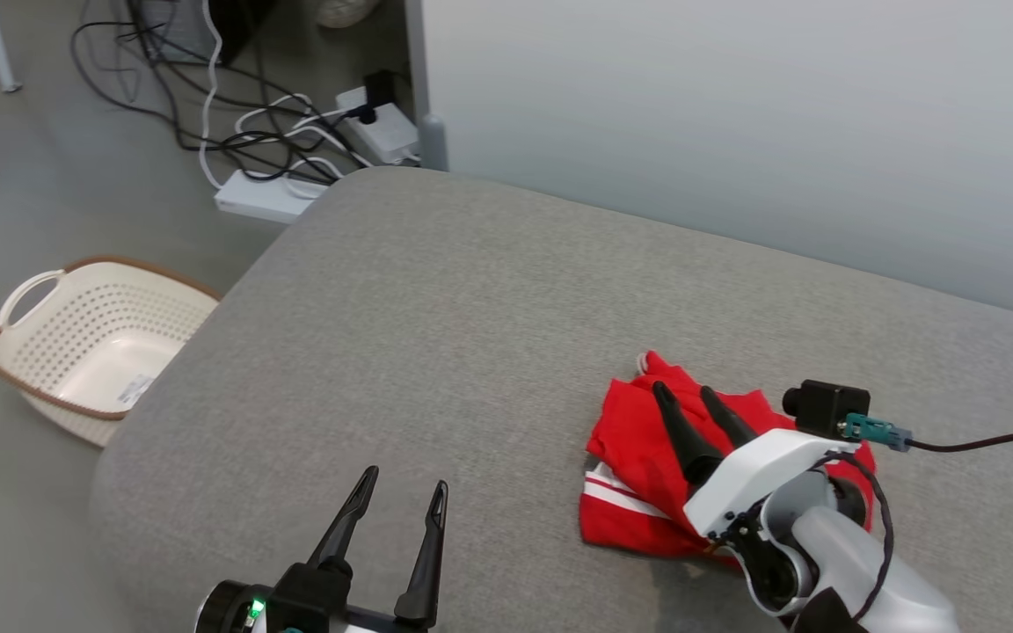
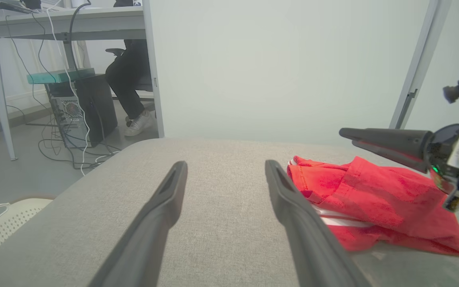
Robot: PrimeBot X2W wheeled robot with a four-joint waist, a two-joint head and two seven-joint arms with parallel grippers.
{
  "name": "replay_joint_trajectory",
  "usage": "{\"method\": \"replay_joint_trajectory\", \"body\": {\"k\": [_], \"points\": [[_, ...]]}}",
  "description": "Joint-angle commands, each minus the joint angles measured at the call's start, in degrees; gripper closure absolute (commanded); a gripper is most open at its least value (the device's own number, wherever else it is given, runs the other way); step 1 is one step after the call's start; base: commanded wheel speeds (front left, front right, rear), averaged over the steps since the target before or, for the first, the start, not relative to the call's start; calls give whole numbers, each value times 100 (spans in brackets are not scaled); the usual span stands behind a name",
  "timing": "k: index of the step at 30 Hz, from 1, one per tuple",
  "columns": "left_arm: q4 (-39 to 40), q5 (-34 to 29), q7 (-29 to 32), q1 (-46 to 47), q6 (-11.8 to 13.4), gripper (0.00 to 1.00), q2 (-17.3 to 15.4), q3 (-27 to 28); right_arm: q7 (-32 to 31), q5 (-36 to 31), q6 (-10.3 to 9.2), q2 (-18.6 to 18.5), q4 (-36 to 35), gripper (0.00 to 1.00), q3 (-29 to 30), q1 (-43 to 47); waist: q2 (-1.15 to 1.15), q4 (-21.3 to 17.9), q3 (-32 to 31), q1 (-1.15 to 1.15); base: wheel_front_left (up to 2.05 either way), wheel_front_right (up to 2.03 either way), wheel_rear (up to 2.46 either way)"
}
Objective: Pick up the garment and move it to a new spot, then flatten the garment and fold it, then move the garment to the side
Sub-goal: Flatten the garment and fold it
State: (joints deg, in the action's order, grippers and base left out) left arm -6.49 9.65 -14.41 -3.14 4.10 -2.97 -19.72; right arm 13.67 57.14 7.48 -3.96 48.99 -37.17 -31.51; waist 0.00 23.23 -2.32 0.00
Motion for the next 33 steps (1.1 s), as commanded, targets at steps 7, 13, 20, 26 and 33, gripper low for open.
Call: {"method": "replay_joint_trajectory", "body": {"k": [7,13,20,26,33], "points": [[214,89,-59,253,16,0,9,216,130,-974,1,-377,-503,0,883,76,0,-728,3,0,0,0,0],[223,147,-59,343,33,0,9,177,131,-1756,1,-481,-879,0,1604,510,0,-1120,16,0,0,0,0],[231,207,-59,446,58,0,9,104,132,-2656,1,-399,-1556,0,2350,1208,0,-1548,39,0,0,0,0],[171,290,-59,441,112,0,9,147,132,-3219,1,-341,-2229,0,2802,1941,0,-1803,-29,0,0,0,0],[113,433,-59,320,145,0,9,226,132,-3890,1,-327,-3149,0,2984,2739,0,-2028,-159,0,0,0,0]]}}
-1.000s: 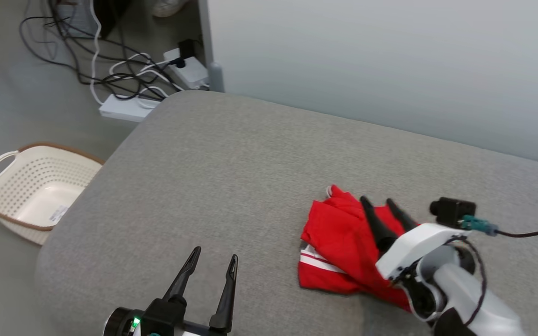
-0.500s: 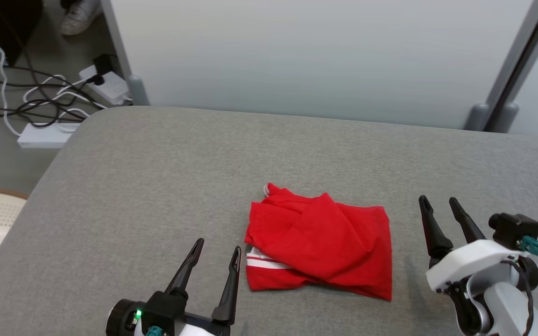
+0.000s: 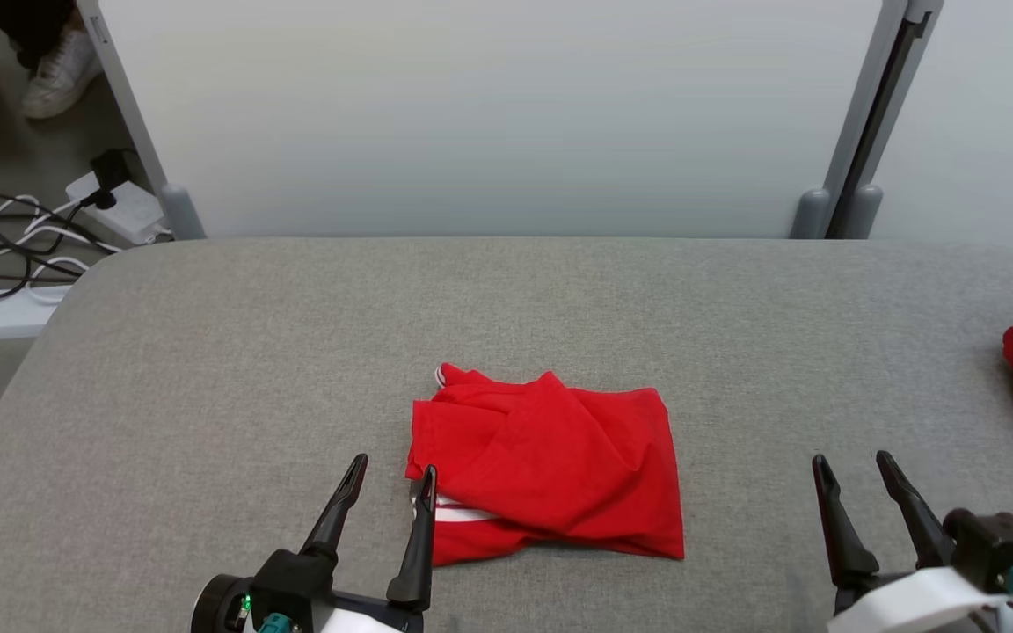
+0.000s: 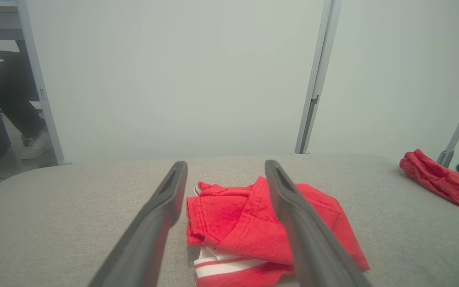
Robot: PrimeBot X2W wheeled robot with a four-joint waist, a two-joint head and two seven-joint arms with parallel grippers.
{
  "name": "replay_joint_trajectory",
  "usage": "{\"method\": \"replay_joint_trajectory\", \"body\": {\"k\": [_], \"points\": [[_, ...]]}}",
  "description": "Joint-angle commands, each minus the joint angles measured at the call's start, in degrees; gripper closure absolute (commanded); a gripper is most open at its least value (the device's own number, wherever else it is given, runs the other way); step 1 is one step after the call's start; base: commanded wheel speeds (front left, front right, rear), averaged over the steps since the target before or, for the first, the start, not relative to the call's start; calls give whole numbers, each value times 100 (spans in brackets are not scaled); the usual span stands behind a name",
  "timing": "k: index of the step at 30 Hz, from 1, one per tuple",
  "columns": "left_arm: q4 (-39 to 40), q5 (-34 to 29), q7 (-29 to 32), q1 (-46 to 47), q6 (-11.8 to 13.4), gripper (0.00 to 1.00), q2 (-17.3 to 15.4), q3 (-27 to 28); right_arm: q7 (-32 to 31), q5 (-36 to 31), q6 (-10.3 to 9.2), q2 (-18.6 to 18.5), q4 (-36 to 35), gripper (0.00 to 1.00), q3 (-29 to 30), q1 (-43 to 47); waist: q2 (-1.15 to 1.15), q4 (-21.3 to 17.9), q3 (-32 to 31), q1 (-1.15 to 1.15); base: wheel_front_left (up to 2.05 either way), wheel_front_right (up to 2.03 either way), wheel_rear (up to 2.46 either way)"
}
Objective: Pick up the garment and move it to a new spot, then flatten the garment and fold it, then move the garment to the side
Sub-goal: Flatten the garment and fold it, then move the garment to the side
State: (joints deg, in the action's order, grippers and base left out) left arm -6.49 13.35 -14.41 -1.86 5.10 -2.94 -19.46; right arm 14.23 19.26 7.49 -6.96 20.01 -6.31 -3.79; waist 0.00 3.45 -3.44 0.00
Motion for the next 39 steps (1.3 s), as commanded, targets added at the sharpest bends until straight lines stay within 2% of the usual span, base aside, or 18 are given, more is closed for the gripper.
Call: {"method": "replay_joint_trajectory", "body": {"k": [1,7,14,39], "points": [[111,76,-59,174,49,0,6,207,76,-177,0,-24,-372,0,-90,71,0,-72,-70,0,0,0,0],[109,119,-59,46,58,0,6,268,76,-523,0,-11,-1022,0,-67,579,0,-178,-211,0,0,0,0],[218,48,-59,-183,101,0,6,441,76,-613,0,-56,-1395,0,-88,970,0,-213,-333,0,0,0,0],[266,-48,-59,-469,66,0,6,624,76,-584,0,109,-1478,0,-88,1165,0,-119,-418,0,0,0,0]]}}
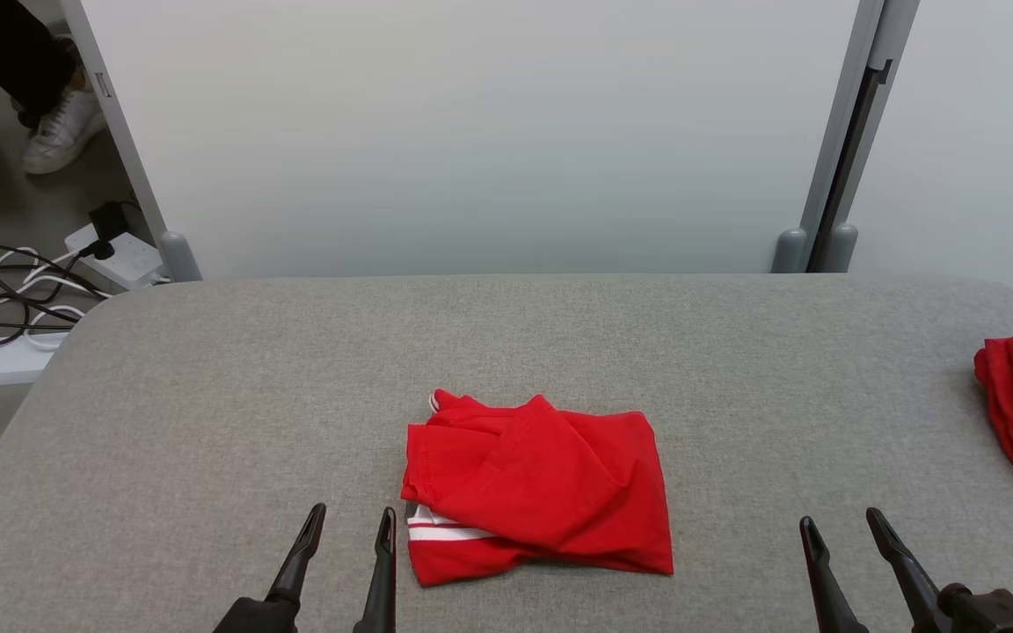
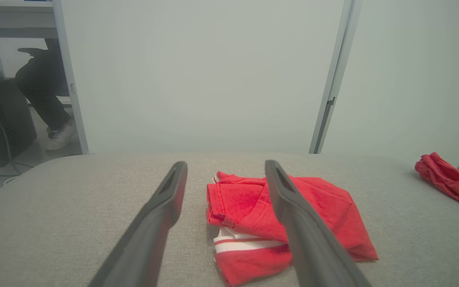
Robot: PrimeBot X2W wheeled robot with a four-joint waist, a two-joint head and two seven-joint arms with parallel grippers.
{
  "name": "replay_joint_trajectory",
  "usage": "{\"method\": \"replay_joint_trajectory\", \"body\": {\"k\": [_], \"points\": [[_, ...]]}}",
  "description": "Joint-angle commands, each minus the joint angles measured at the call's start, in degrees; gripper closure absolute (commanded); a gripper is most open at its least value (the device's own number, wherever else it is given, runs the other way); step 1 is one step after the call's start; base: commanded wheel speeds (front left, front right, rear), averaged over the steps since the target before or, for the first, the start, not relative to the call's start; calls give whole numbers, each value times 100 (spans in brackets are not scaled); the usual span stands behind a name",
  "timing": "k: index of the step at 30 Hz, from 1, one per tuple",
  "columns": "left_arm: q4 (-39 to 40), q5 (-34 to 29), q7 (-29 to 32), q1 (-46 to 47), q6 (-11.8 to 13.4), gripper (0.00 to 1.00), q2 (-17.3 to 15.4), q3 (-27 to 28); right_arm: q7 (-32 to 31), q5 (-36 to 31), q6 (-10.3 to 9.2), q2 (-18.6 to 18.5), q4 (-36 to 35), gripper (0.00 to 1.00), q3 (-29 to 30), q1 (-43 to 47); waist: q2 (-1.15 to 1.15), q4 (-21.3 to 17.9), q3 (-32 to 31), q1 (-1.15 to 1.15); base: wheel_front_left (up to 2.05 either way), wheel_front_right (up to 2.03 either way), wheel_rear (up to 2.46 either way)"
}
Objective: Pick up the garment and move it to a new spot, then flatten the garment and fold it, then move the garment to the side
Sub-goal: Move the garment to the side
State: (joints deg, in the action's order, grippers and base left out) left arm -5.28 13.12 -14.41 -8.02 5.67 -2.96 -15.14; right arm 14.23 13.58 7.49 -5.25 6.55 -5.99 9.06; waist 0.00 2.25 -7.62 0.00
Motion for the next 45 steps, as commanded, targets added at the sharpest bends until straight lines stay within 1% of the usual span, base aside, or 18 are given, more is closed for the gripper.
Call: {"method": "replay_joint_trajectory", "body": {"k": [1,8,11,15,20,21,22,23,24,25,26,30,33,36,40,43,45], "points": [[148,-27,-59,155,5,0,8,186,76,-9,0,-67,-127,0,-128,-133,0,9,6,0,0,0,0],[149,-2,-59,174,11,0,8,175,76,37,0,-54,-69,0,-142,-186,0,50,33,0,0,0,0],[162,9,-59,200,9,0,8,143,76,203,0,-20,83,0,-150,-274,0,112,76,0,0,0,0],[172,17,-59,251,1,0,8,87,76,697,0,70,496,0,-57,-561,0,243,182,0,0,0,0],[152,25,-59,338,2,0,8,-20,77,1612,0,146,1284,0,-6,-1189,0,463,372,0,0,0,0],[152,25,-59,338,2,0,8,-20,77,1612,0,146,1284,0,-6,-1189,0,463,372,0,0,0,0],[134,27,-59,382,-2,0,8,-78,77,1853,0,105,1630,0,-81,-1460,0,580,441,0,0,0,0],[125,29,-59,408,-2,0,8,-104,77,2025,0,96,1828,0,-127,-1585,0,643,473,0,0,0,0],[125,29,-59,408,-2,0,8,-104,77,2025,0,96,1828,0,-127,-1585,0,643,473,0,0,0,0],[117,36,-59,457,12,0,8,-141,77,2314,0,33,2189,0,-238,-1838,0,766,532,0,0,0,0],[117,36,-59,457,12,0,8,-141,77,2314,0,33,2189,0,-238,-1838,0,766,532,0,0,0,0],[102,44,-59,538,15,0,8,-203,77,2761,0,-159,3072,0,-642,-2291,0,998,636,0,0,0,0],[91,40,-59,587,10,0,8,-250,77,3046,0,-274,3583,0,-866,-2593,0,1162,721,0,0,0,0],[82,37,-59,631,8,0,8,-283,77,3467,0,-303,3899,0,-1039,-2812,0,1305,811,0,0,0,0],[94,49,-59,720,17,0,8,-334,37,4012,0,-382,4109,0,-1317,-3033,0,1467,981,0,0,0,0],[94,160,-59,788,31,0,8,-366,36,4176,0,-497,4328,0,-1572,-3149,0,1569,1065,0,0,0,0],[94,180,-59,826,31,0,8,-383,26,4311,0,-504,4468,0,-1706,-3210,0,1616,1103,0,0,0,0]]}}
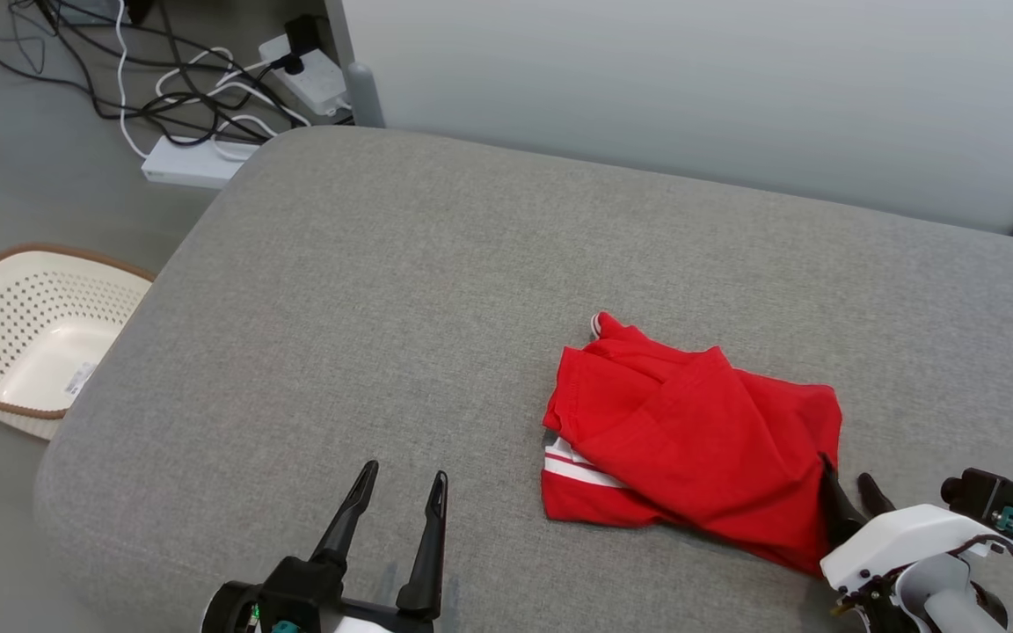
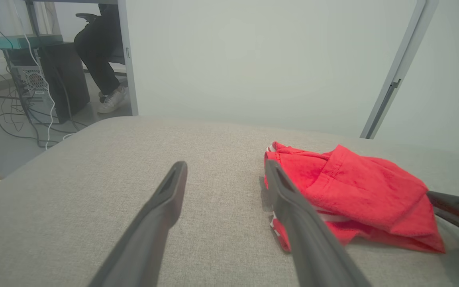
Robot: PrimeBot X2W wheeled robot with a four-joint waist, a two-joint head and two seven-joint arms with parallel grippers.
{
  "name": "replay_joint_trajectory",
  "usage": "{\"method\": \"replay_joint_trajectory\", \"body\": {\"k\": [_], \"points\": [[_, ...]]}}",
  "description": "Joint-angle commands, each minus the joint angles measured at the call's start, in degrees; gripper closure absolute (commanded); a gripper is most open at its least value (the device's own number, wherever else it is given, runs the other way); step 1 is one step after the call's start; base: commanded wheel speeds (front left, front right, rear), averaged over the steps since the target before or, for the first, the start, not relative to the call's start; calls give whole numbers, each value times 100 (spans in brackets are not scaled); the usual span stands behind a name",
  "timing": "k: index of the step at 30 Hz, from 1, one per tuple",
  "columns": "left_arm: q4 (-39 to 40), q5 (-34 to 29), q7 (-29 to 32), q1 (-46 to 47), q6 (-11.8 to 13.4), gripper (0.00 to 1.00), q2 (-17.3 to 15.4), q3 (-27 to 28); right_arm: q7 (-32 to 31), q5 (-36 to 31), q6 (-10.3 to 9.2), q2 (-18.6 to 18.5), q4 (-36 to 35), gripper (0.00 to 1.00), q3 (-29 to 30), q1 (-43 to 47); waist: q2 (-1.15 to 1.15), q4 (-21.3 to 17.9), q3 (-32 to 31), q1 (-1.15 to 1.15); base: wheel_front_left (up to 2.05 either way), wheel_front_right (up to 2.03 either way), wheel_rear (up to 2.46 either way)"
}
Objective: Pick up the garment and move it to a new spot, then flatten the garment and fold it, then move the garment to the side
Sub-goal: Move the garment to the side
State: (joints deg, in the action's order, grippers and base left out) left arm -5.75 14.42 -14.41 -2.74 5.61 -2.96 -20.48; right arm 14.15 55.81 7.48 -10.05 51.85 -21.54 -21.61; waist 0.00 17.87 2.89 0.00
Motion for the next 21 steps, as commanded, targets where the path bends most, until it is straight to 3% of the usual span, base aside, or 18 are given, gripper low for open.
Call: {"method": "replay_joint_trajectory", "body": {"k": [1,7,8,9,11,12,21], "points": [[144,56,-59,314,41,0,8,147,13,174,1,-15,-21,0,-215,-170,0,71,66,0,0,0,0],[148,31,-59,362,57,0,8,159,-212,681,1,23,-3,0,-633,-252,0,105,105,0,0,0,0],[148,19,-59,367,59,0,8,158,-247,755,1,18,11,9,-690,-254,0,106,102,0,0,0,0],[147,10,-59,371,60,0,8,156,-289,836,1,15,30,35,-739,-251,0,107,98,0,0,0,0],[150,1,-59,380,63,0,8,151,-373,976,1,-6,108,71,-825,-251,0,106,96,0,0,0,0],[152,-3,-59,385,65,0,8,149,-419,1049,1,-4,137,100,-859,-253,0,104,96,0,0,0,0],[154,-21,-59,390,71,0,8,148,-214,1234,1,-208,2,100,-1297,-367,0,52,71,0,0,0,0]]}}
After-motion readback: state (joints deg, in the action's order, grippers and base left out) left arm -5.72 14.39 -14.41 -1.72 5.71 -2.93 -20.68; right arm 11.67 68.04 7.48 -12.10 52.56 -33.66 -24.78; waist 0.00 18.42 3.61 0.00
